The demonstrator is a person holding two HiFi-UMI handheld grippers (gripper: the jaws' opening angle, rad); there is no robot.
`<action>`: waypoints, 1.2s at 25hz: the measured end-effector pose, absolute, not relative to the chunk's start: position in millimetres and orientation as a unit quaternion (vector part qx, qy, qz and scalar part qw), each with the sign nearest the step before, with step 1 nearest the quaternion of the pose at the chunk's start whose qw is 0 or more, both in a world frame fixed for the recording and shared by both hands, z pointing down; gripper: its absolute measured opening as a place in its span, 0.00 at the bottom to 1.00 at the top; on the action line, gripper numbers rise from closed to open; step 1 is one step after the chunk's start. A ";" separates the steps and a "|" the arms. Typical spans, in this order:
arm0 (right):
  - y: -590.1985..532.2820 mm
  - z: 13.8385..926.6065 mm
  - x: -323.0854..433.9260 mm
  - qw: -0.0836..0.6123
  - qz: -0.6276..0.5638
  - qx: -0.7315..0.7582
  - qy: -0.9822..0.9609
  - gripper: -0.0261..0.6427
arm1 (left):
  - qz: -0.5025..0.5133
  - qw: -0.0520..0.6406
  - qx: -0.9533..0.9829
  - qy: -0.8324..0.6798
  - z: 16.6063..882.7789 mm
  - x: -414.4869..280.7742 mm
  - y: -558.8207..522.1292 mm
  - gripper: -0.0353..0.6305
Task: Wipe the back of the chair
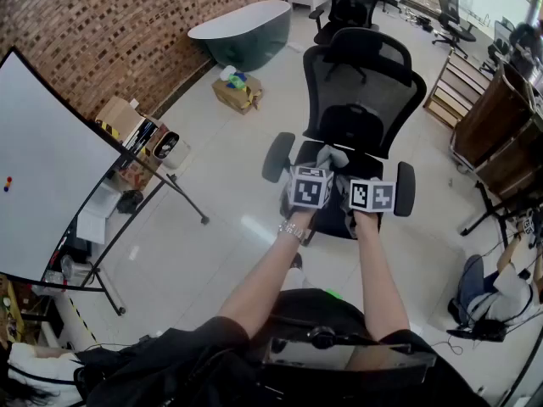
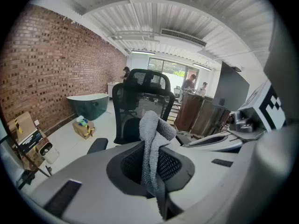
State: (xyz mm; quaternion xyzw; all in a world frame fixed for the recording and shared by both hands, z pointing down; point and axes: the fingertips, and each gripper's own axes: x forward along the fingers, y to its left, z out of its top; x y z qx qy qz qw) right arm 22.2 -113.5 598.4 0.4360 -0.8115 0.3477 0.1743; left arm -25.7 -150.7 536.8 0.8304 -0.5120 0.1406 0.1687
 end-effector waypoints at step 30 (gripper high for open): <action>-284.0 598.1 166.9 0.120 0.341 0.562 -0.744 0.05 | 0.105 0.083 0.922 -0.363 448.6 185.9 -392.7 0.10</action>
